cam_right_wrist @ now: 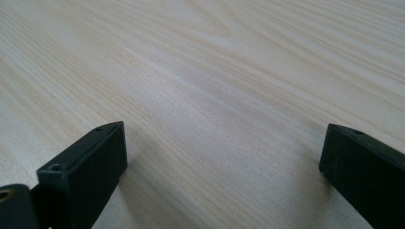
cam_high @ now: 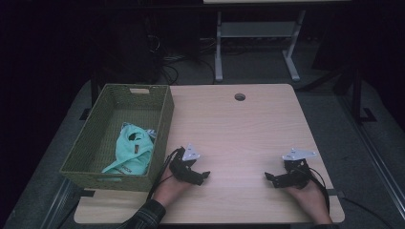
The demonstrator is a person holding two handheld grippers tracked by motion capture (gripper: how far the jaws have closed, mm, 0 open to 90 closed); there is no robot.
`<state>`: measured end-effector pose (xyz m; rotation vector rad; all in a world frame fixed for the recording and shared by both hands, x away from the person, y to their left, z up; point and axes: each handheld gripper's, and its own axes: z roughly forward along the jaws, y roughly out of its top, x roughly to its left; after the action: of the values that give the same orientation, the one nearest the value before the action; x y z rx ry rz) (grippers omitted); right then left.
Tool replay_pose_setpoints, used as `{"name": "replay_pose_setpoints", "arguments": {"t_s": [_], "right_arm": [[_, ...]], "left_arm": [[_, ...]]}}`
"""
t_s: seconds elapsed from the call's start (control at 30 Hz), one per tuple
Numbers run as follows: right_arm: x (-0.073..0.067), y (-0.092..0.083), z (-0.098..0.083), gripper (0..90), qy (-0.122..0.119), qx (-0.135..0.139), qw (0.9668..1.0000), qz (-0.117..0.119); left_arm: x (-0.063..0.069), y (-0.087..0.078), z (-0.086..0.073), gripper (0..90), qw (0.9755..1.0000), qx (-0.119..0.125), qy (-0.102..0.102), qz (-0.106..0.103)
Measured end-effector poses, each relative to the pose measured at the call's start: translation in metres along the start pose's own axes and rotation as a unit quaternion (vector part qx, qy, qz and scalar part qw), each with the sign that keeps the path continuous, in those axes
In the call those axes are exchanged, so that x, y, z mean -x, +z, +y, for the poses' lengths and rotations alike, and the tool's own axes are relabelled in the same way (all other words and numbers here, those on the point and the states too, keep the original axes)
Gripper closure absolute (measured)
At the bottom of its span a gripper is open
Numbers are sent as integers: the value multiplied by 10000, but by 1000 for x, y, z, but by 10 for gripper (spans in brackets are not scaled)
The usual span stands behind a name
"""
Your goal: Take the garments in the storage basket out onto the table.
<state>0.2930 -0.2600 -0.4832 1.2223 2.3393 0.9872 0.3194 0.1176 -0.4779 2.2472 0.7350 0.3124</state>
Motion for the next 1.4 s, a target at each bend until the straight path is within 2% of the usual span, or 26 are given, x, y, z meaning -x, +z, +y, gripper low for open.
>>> {"name": "replay_pose_setpoints", "arguments": {"t_s": [0.27, 0.47, 0.6, 0.73, 0.93, 1.4], "right_arm": [[0, 0, 0, 20, 0, 0, 10000, 0], [0, 0, 0, 20, -13, 4, 10000, 1], [0, 0, 0, 20, -5, 1, 10000, -2], [0, 0, 0, 20, -12, 4, 10000, 0], [0, 0, 0, 20, 4, -1, 10000, 1], [0, 0, 0, 20, 21, -12, 10000, 2]], "left_arm": [[-1, 0, 5, 128, 9998, -200, 32, -7], [-3, -1, 8, 132, 9992, -386, -16, 30], [-3, -2, 10, 132, 9992, -405, -41, 1], [-3, -4, 13, 132, 9991, -416, 44, 27], [-7, -6, 16, 133, 9993, -374, -57, -55], [-8, -9, 23, 138, 9989, -424, 89, -180]]}}
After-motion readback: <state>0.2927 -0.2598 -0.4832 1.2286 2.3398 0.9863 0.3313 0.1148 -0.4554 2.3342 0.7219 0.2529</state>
